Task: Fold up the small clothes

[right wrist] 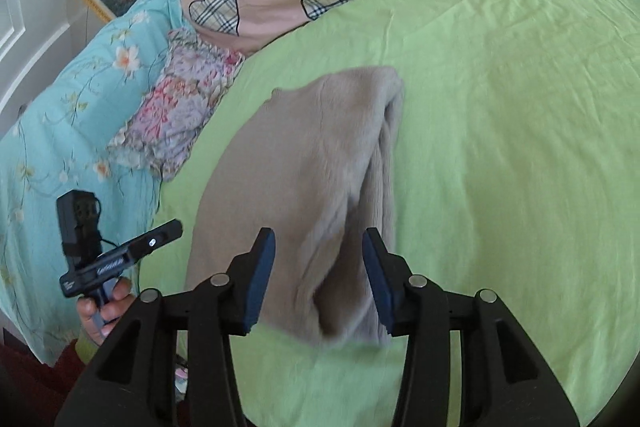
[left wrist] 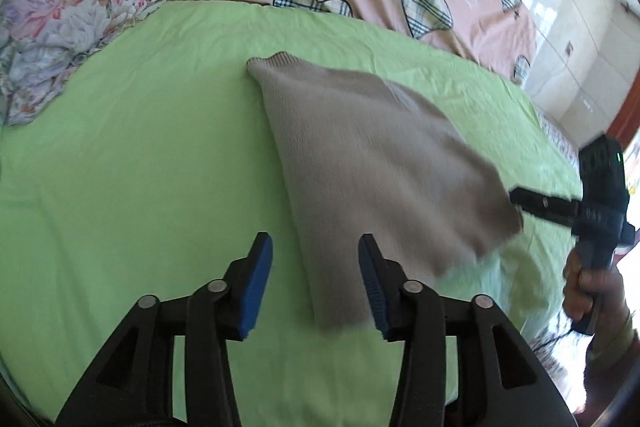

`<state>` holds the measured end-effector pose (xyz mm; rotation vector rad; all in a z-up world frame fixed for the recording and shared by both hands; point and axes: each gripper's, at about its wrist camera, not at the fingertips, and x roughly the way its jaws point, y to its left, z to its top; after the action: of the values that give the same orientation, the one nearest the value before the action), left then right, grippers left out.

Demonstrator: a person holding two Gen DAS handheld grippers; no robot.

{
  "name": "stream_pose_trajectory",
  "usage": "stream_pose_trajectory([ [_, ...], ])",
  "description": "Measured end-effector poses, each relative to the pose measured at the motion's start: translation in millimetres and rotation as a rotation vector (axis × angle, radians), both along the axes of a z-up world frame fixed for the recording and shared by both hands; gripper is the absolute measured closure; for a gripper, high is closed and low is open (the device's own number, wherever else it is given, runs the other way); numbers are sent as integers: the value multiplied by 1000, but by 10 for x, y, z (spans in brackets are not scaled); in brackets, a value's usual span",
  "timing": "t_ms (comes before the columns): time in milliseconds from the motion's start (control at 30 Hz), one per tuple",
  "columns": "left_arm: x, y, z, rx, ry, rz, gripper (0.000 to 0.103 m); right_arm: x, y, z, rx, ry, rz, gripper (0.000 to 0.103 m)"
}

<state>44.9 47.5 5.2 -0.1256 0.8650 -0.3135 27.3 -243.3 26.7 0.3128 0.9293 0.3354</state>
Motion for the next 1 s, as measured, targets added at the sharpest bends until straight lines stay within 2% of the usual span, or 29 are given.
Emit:
stream_pose_trajectory([
  [67, -209, -52, -59, 18, -15, -20, 46, -68, 32, -50, -18, 8, 6, 56],
  [167, -370, -205, -187, 77, -16, -61, 46, -95, 67, -106, -20, 18, 17, 56],
  [267, -378, -331, -294, 162, -46, -38, 46, -97, 115, -114, -31, 13, 23, 56],
  [333, -322, -335, -366, 181, -38, -22, 46, -95, 132, -123, -28, 18, 29, 56],
  [367, -287, -327, -401, 190, -31, -10, 48, -94, 137, -128, -29, 19, 27, 56],
  [433, -239, -307, -439, 190, -26, 1, 63, -92, 137, -138, -29, 22, 27, 56],
  [467, -233, -304, -451, 182, -25, 0, 65, -90, 141, -139, -27, 21, 28, 56],
  [567, -300, -352, -461, 196, -48, -18, 79, -82, 154, -140, -25, 22, 31, 58],
  [600, -315, -357, -461, 189, -49, -17, 85, -82, 162, -141, -29, 21, 35, 63],
  [633, -315, -331, -453, 164, -43, 3, 87, -76, 183, -137, -35, 22, 35, 84],
  [667, -287, -294, -449, 135, -34, 17, 88, -70, 191, -102, -31, 15, 34, 97],
  [700, -264, -227, -446, 78, -13, 41, 90, -89, 208, -43, -10, -8, 38, 97],
  [767, -219, -117, -466, -2, 31, 80, 91, -192, 202, 188, 87, -109, 74, 97],
  [833, -189, -12, -508, -80, 77, 104, 92, -263, 152, 269, 110, -152, 82, 97],
  [900, -173, 62, -540, -139, 109, 116, 92, -268, 61, 151, 82, -117, 62, 97],
  [1000, -146, 109, -568, -172, 132, 122, 92, -266, -17, -187, -61, -38, 10, 97],
])
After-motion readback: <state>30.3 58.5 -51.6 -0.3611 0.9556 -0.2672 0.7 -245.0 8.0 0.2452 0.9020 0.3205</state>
